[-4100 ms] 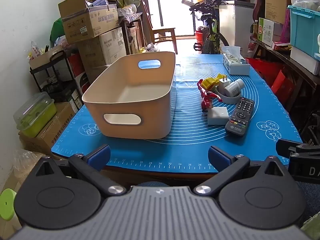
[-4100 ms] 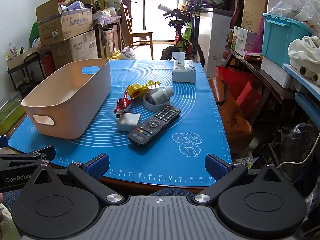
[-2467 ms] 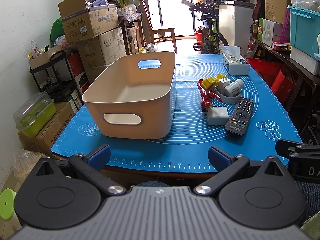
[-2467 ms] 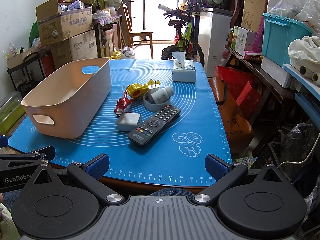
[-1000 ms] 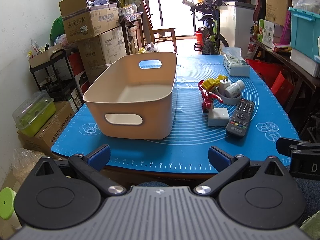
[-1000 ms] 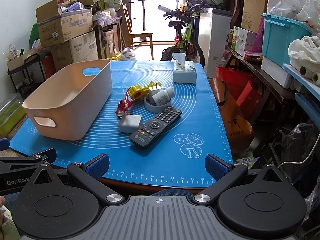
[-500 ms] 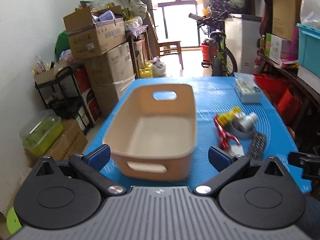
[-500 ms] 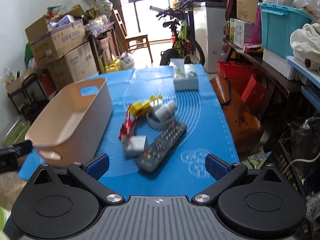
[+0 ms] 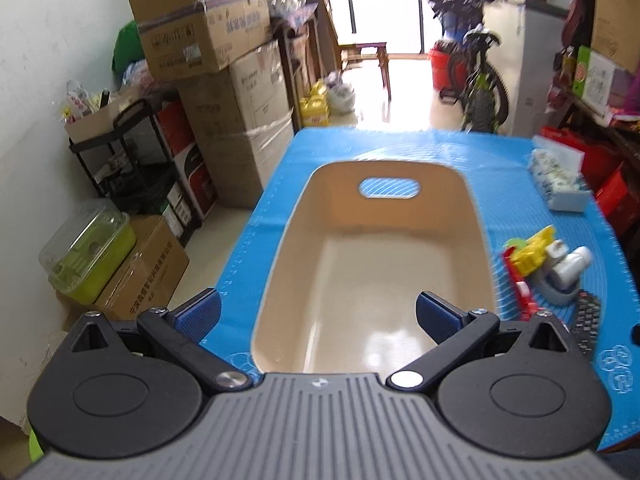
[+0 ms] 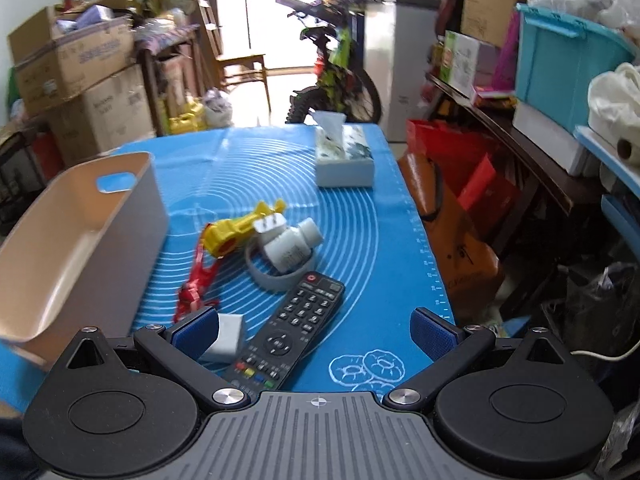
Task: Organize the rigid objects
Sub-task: 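Grasp the beige bin's rim with the left gripper while the right gripper approaches the black remote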
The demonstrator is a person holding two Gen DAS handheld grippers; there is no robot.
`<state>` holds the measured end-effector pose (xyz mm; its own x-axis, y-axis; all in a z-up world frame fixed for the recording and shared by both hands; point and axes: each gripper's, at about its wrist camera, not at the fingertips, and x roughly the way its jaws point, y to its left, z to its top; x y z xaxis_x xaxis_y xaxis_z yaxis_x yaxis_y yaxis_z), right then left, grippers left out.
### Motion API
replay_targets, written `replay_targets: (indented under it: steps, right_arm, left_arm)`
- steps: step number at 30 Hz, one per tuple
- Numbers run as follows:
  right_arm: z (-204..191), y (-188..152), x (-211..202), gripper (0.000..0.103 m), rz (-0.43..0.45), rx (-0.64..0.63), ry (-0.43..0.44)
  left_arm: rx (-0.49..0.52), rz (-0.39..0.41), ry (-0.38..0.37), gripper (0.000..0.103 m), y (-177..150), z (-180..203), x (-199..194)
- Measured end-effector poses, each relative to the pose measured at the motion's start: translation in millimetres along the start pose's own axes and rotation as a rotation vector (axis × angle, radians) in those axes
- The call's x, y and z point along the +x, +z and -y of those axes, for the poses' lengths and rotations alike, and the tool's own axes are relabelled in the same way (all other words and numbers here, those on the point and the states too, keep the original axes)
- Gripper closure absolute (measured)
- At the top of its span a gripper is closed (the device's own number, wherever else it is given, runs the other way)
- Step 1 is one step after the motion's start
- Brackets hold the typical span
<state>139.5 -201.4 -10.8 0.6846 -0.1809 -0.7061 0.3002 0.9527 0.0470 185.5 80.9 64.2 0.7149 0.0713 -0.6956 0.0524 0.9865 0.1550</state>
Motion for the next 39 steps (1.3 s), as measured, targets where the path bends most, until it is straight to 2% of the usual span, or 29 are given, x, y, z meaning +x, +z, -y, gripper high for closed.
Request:
replay_targets:
  steps: [5,8,13,16,21,23,28,32,35,37,39]
  right_arm:
    - [-7.2,7.8,38.2,0.002,-0.045,0.022,-0.039]
    - [-10.8,9.1,61.7,0.008,-0.089,0.046,-0.036]
    - [-15.5,4.2,93.7,0.011,-0.174,0.075,-0.053]
    - [-19.7,0.0,106.8,0.012,-0.201,0.06,-0.078]
    - [-26.3,-1.9,122.0,0.013,-0.244,0.048,-0.095]
    - [-31.4,-1.5,126.2,0.013,-0.262,0.034,-0.101]
    - [-42.2,0.0,133.5,0.018,-0.288,0.023,-0.121]
    - [-43.6,-0.1,135.4,0.018,-0.302,0.031,-0.136]
    - [-42.5,-1.1,135.9,0.019,-0.32,0.036,-0.145]
    - [-38.1,-1.3,137.8,0.02,-0.336,0.068,-0.124]
    - [-32.9,-0.3,139.2,0.021,-0.353,0.095,-0.105]
  left_arm:
    - [-0.035,-0.095,-0.007,0.001,10.1,-23.2,43.1]
    - [-0.031,-0.131,0.001,0.001,13.2,-31.3,65.5]
    - [-0.046,-0.191,-0.027,0.002,14.1,-39.8,98.9]
    - [-0.042,-0.235,-0.043,0.025,12.5,-40.1,116.2]
    - [-0.057,-0.275,-0.056,0.028,6.7,-46.7,133.3]
    - [-0.054,-0.291,-0.049,0.039,5.6,-48.2,137.2]
    - [-0.048,-0.317,-0.05,0.049,4.4,-51.0,143.0]
    - [-0.044,-0.33,-0.055,0.074,5.0,-52.1,146.3]
    - [-0.054,-0.335,-0.071,0.082,6.6,-51.4,146.6]
    - [-0.048,-0.335,-0.072,0.084,7.5,-50.2,146.4]
    - [-0.049,-0.336,-0.084,0.091,7.4,-49.8,147.0]
